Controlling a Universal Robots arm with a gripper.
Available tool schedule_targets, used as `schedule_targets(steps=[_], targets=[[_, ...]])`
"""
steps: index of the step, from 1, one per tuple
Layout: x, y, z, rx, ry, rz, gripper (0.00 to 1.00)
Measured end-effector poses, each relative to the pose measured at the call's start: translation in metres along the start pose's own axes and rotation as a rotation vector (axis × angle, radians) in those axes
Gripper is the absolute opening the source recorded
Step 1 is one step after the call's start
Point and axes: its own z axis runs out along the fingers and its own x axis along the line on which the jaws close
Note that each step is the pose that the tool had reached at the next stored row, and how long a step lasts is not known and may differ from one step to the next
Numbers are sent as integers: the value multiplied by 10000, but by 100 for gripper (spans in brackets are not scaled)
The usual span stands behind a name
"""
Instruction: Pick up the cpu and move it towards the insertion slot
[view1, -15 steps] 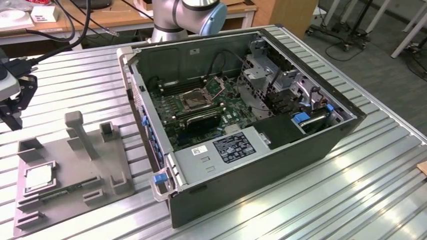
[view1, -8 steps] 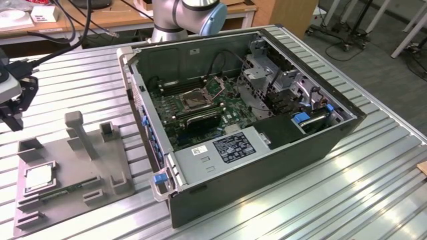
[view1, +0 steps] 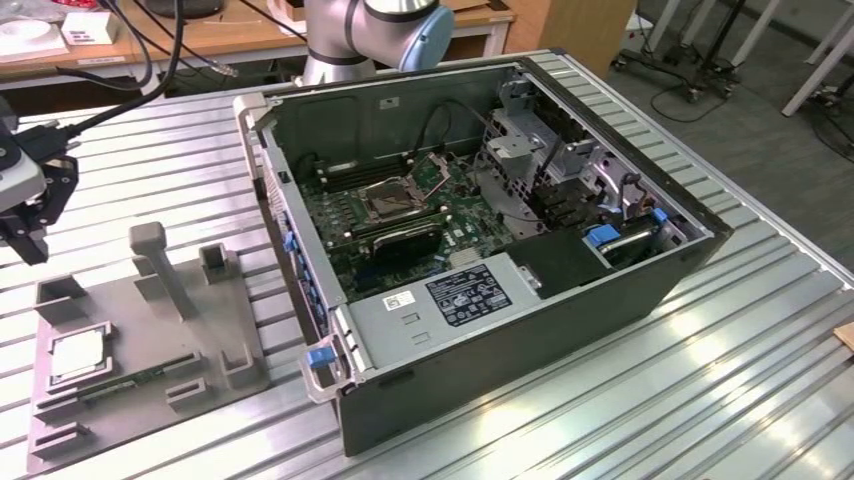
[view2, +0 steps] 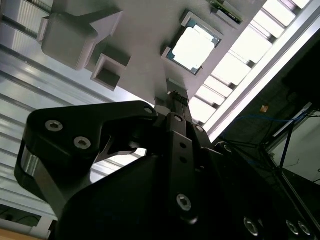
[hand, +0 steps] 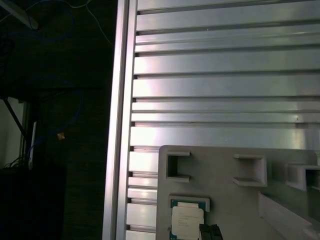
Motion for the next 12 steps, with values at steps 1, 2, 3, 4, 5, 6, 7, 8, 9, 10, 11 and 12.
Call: schedule_targets(steps=[1,2,3,4,5,6,7,8,9,10,11,12], targets=[[0,0,1,0,1,0,10],[0,0,2,0,0,0,10],[0,0,2,0,1,0,10],[0,0,3,0,0,0,10],[0,0,4,0,1,0,10],[0,0,5,0,0,0,10],[0,0,5,0,1,0,10],[0,0,5,0,1,0,10],[0,0,5,-1,0,0,10],[0,0,5,0,0,0,10],[0,0,5,0,1,0,10],[0,0,8,-1,-1,0,10]])
